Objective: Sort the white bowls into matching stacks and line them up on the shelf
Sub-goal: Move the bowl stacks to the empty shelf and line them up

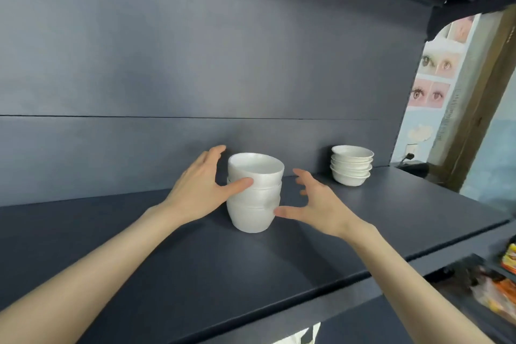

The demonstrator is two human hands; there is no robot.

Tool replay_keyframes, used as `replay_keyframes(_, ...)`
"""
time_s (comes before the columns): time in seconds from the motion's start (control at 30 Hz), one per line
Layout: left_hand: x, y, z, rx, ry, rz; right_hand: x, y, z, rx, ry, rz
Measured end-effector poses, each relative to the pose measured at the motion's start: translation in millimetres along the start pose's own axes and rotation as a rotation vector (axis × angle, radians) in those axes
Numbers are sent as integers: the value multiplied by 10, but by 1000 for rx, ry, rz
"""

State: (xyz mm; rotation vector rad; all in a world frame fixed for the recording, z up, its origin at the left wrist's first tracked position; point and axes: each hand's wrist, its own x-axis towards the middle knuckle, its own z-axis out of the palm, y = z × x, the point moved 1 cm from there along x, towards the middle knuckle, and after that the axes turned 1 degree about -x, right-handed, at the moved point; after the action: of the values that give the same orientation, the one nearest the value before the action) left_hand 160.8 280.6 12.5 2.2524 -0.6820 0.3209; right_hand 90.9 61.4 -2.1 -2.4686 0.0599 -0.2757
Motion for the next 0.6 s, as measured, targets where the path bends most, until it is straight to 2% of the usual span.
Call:
replay_keyframes(0.13, 65, -3, 200, -250, -6, -136, 249, 193, 100, 138, -152, -21)
replay_keyframes(0.3, 215, 33, 346, -429, -37, -196, 498, 301, 221, 359, -312, -86)
replay_keyframes(0.47, 278, -18, 459, -496, -35, -201, 609, 291, 283, 479, -360, -138)
replay_keyframes(0.6, 299, -45, 498, -522, 27, -169, 638, 344, 319, 505, -370, -161)
